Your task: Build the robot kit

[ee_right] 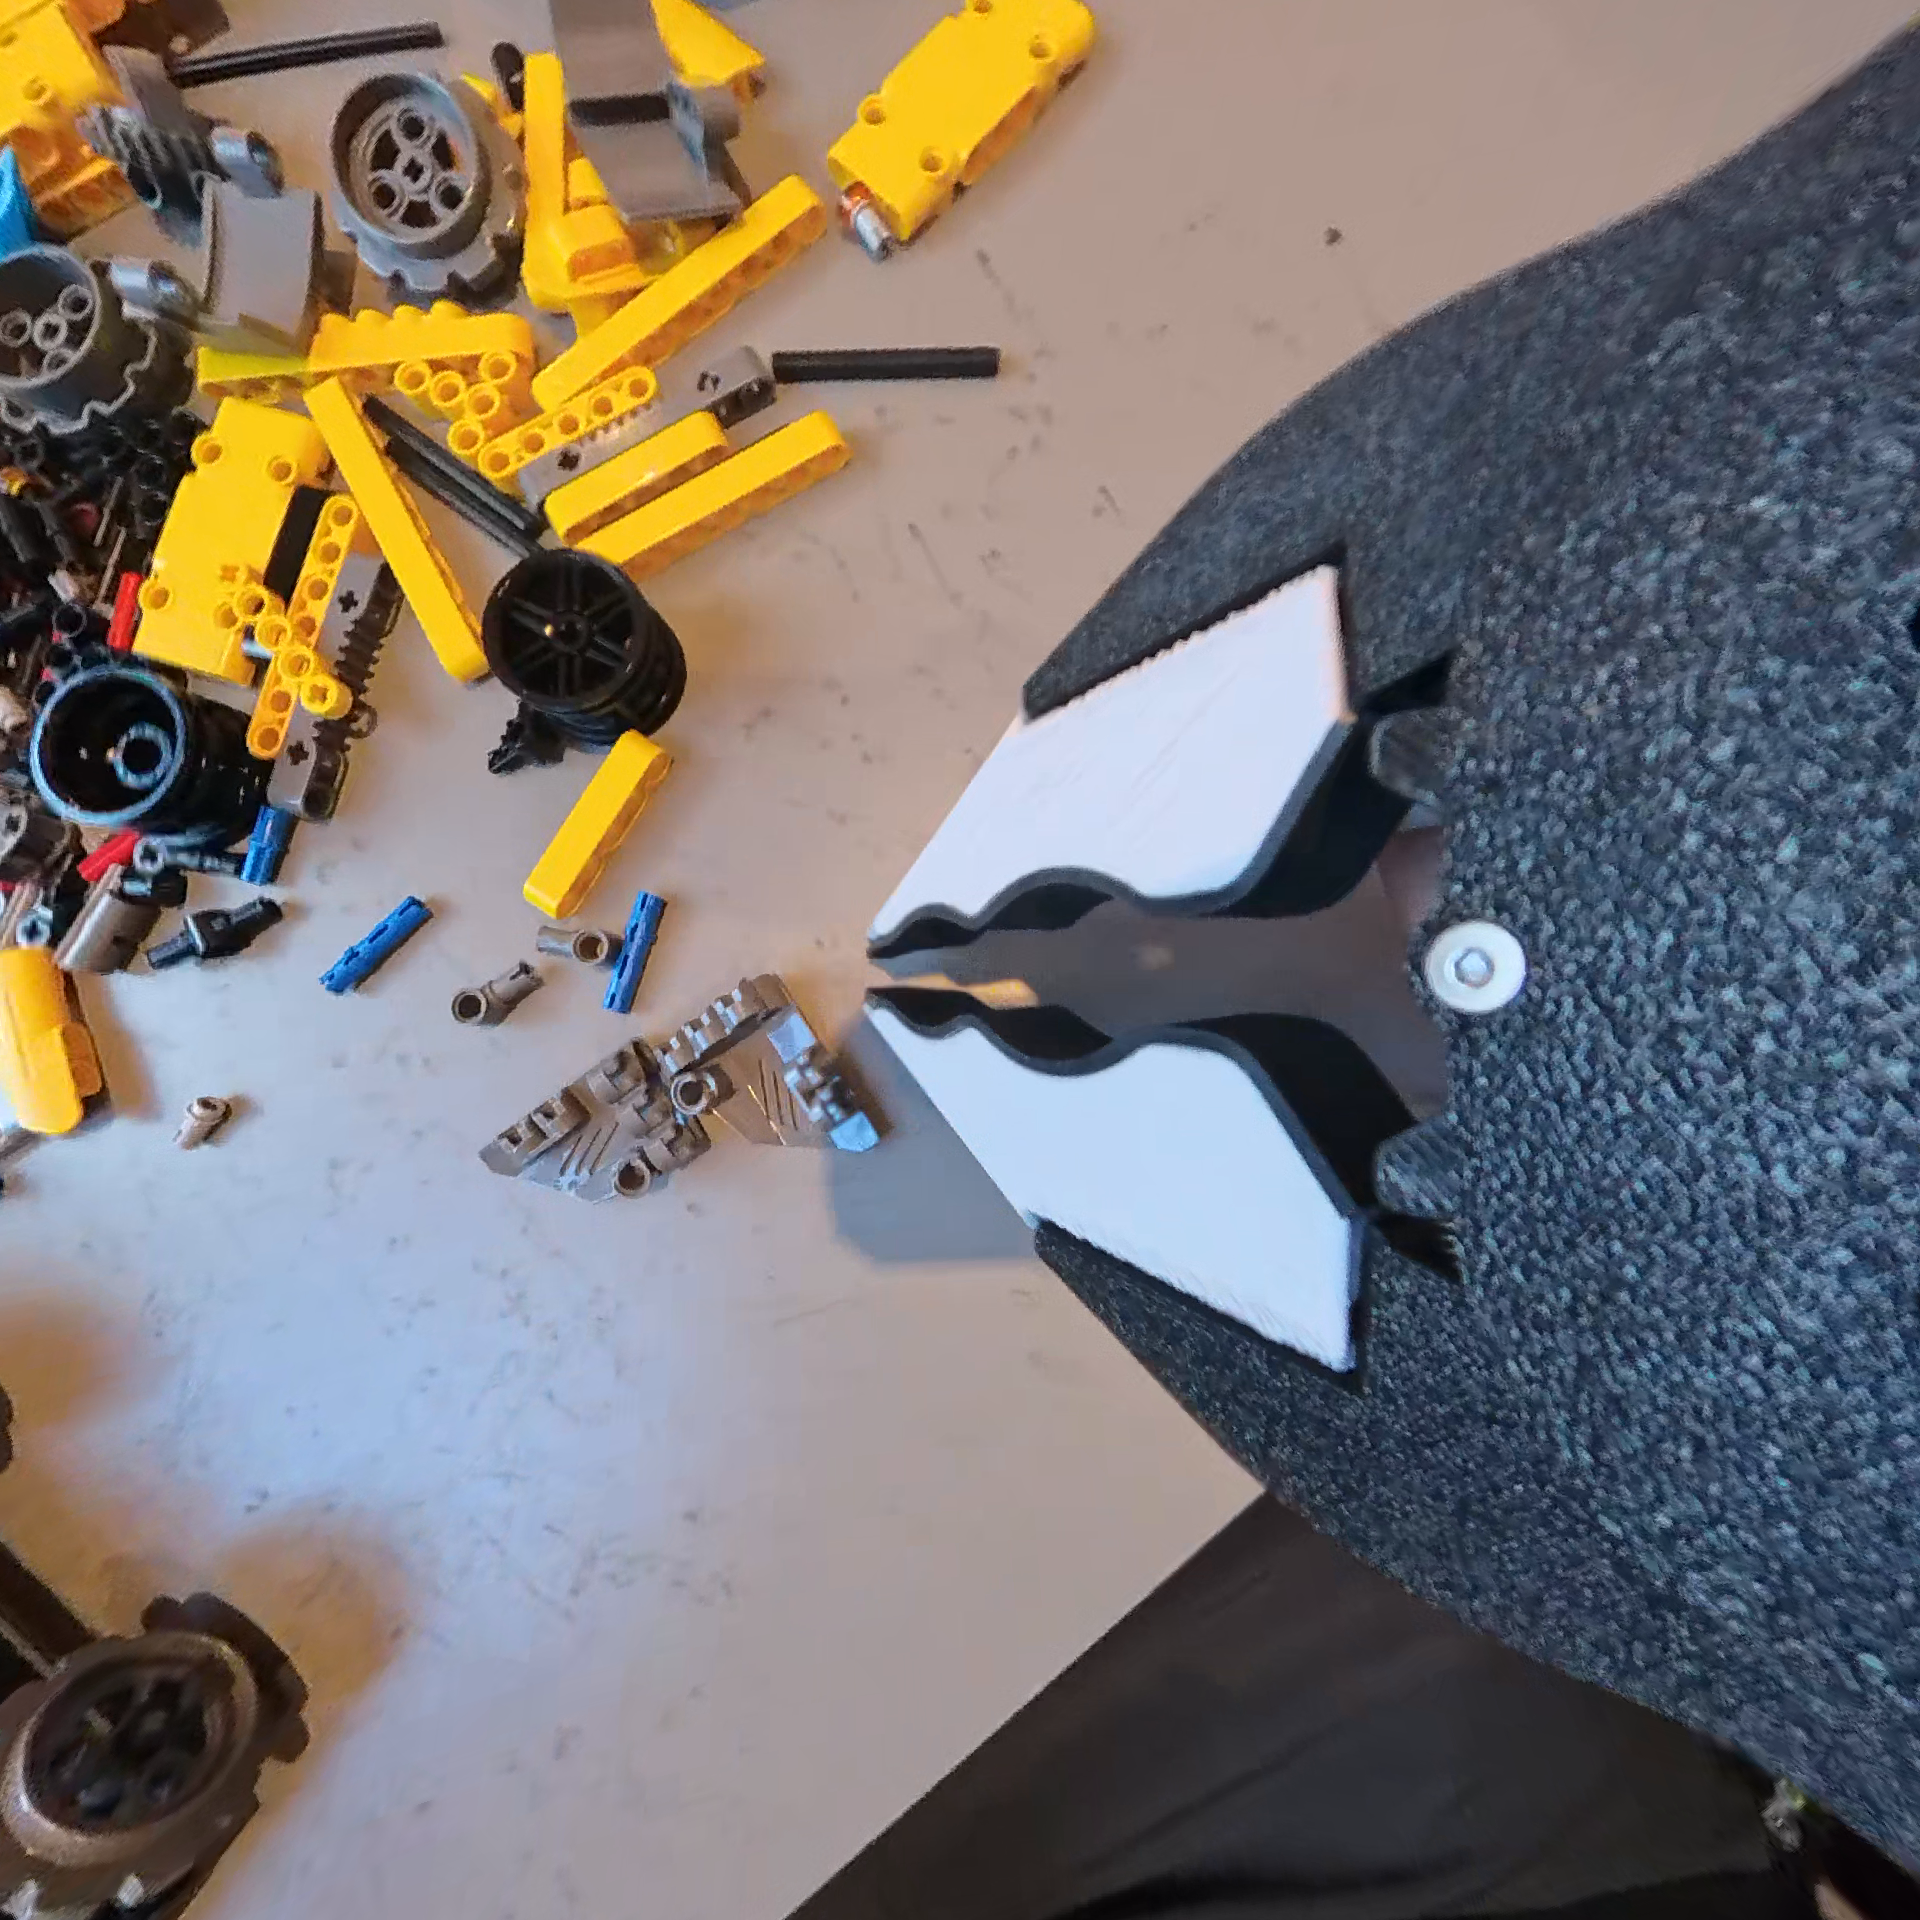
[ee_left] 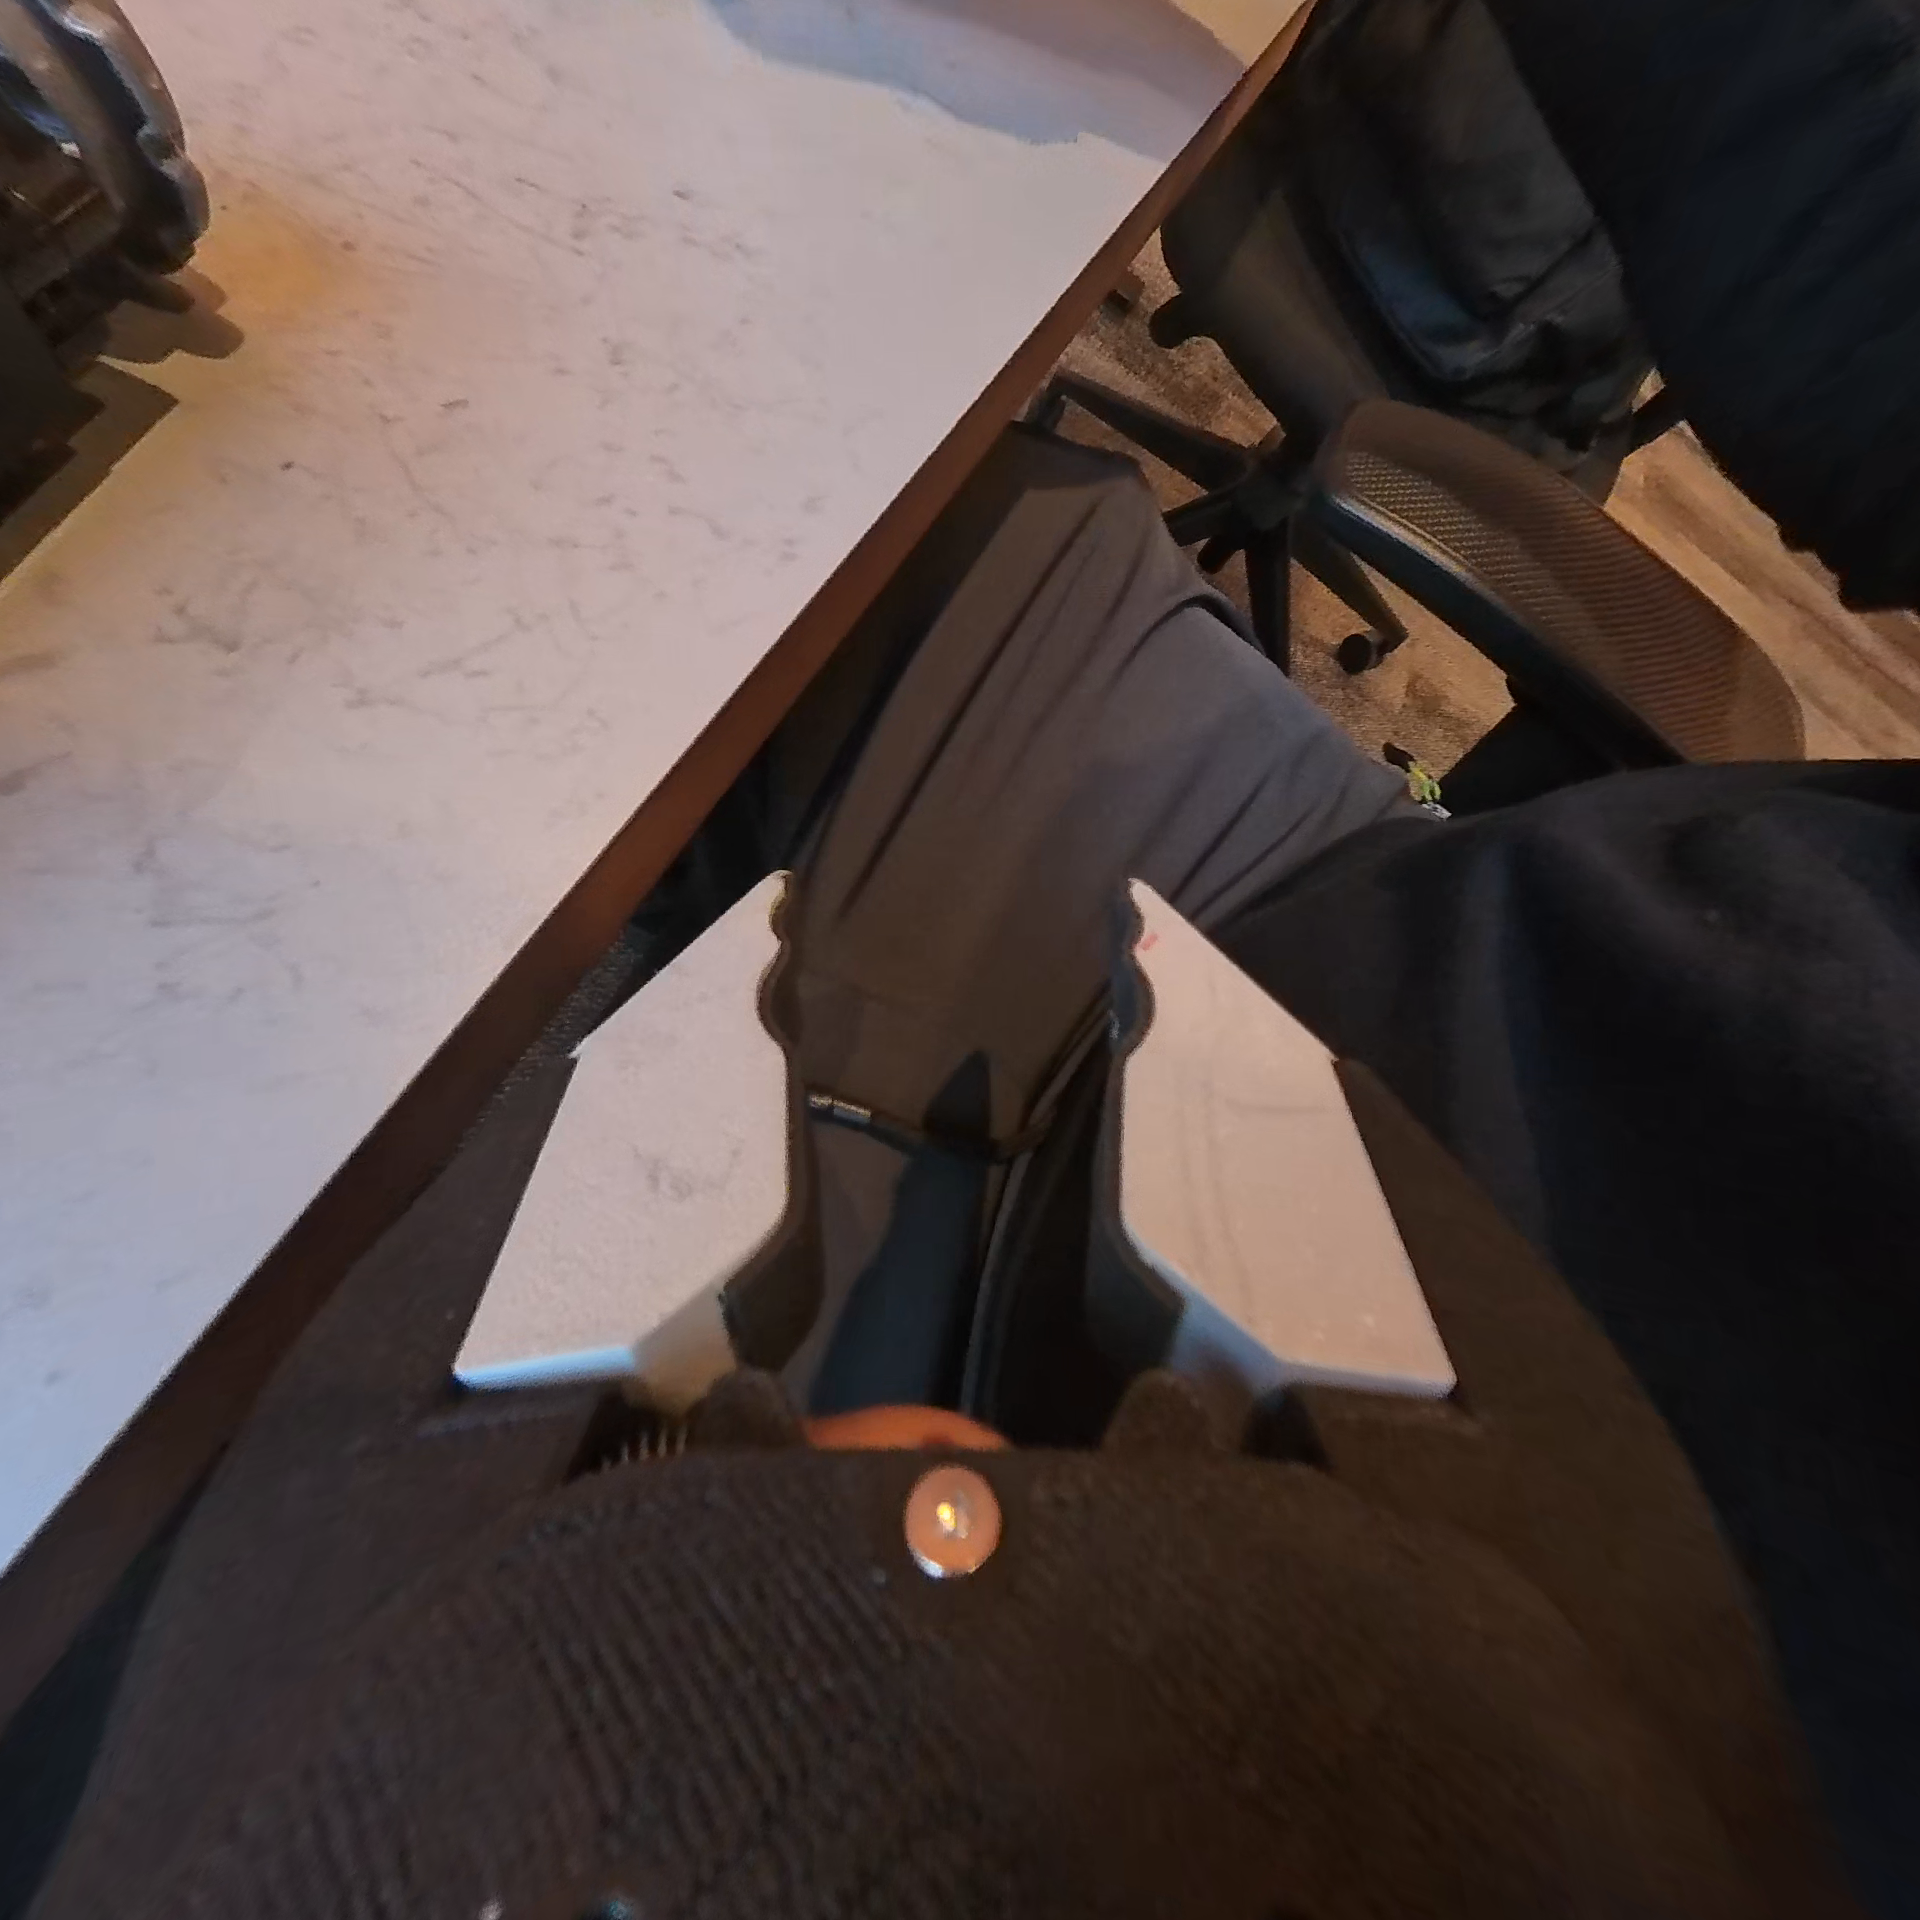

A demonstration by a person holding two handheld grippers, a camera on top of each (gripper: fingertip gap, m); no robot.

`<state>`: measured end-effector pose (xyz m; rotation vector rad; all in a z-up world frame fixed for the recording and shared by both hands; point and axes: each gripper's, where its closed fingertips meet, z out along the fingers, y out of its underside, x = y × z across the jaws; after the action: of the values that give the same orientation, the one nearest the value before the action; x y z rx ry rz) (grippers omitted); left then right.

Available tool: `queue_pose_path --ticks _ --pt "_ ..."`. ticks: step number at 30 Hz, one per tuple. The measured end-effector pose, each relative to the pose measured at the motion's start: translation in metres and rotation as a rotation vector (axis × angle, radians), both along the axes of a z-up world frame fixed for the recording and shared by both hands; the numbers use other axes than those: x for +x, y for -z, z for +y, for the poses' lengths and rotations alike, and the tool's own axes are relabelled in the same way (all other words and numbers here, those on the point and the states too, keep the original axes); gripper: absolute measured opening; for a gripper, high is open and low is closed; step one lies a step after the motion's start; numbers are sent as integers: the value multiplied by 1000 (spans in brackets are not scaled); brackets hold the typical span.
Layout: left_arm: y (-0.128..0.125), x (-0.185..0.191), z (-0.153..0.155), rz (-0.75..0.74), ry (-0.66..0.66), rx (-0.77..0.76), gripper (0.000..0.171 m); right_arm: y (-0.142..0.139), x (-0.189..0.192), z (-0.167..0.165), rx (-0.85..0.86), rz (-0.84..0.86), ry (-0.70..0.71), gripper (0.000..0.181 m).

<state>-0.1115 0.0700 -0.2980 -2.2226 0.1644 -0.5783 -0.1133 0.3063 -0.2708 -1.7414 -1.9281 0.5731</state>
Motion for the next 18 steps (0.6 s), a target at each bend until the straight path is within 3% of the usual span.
queue_pose_path --ticks 2,5,8,14,18 --pt "0 -1 0 0 -3 -2 58 -6 -1 -1 -25 22 53 24" --pt "0 -2 1 1 -8 -2 58 -14 -11 -23 -121 85 66 29" --pt "1 -1 1 3 -7 -4 58 0 -9 -14 8 22 87 37" --pt "0 -1 0 6 -8 -1 58 -6 5 24 110 2 182 26" --pt "2 -1 1 6 -7 -7 58 -16 2 14 84 41 120 27"
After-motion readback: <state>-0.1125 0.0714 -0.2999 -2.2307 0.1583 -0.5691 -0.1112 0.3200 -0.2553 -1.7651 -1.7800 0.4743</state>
